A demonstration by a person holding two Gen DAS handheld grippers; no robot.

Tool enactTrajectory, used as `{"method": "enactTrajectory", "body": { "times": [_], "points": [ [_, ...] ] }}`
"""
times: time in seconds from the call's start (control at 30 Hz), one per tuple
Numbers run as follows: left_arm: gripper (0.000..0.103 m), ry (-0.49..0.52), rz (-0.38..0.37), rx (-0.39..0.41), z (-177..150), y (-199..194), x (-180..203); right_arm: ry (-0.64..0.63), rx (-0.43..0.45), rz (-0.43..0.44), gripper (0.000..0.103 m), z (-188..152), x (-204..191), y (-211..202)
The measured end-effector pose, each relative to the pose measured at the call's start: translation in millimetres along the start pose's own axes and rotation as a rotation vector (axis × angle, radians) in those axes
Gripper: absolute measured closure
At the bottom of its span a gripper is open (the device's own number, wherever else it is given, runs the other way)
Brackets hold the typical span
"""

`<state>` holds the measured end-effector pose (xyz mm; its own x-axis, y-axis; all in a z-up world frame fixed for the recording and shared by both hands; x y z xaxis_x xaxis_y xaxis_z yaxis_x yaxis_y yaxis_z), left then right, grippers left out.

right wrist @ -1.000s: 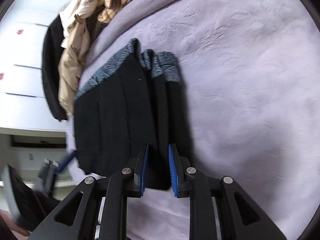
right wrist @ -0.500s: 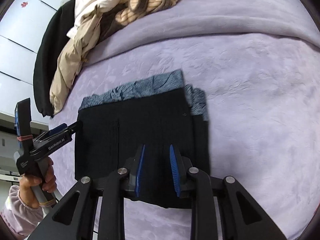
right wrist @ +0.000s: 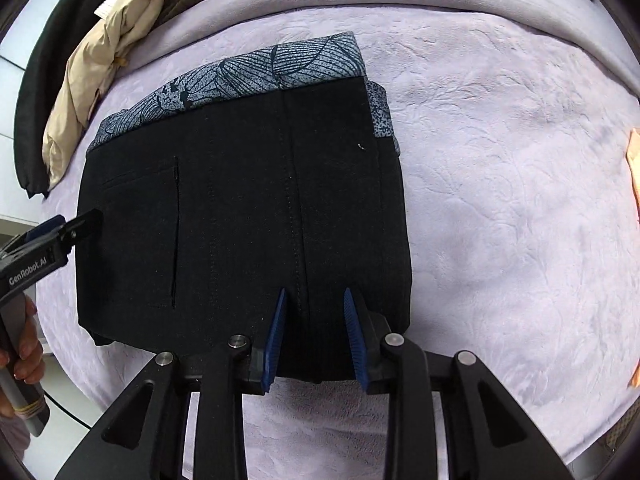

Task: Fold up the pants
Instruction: 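Open both grippers and release the folded trousers onto the bedspread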

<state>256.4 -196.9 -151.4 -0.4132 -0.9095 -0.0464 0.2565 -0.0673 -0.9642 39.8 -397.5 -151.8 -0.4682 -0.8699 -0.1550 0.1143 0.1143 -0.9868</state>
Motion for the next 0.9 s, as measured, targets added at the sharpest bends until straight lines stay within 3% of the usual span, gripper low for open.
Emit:
{"method": "enactTrajectory", "body": {
  "times": [0.13, 0.47, 0.57, 0.9],
  "points": [
    [0.014, 0.030, -0.001, -0.014, -9.7, -4.5, 1.8, 0.024, -0.014, -0.016, 0.060, -8.9, 2.2, -5.0],
    [0.014, 0.071, -0.022, -0.069, -29.8, -19.4, 4.1, 0.110, -0.017, -0.010, 0.054, -30.2, -1.3, -28.9],
    [0.014, 0.107, -0.045, -0.074, -39.4, -29.5, 9.0, 0.144, 0.014, 0.011, 0.045, -35.8, -7.3, -42.5],
    [0.014, 0.190, -0.110, -0.058, -47.1, -51.9, -11.7, 0.268, 0.099, 0.015, 0.038, -65.9, -22.7, -73.2]
  ]
}}
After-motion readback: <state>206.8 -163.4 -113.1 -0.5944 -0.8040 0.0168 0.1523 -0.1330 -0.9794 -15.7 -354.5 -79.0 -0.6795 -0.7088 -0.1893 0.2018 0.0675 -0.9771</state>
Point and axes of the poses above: each gripper's, at about its wrist camera, not at the fingertips, and y roughly the way its jaws point, x to its right, z to its top, the point moved 10 cm from there along y, roughly the way its jaws point, and after that the axes turned 5 degrees about -y, right-handed, at the moved point
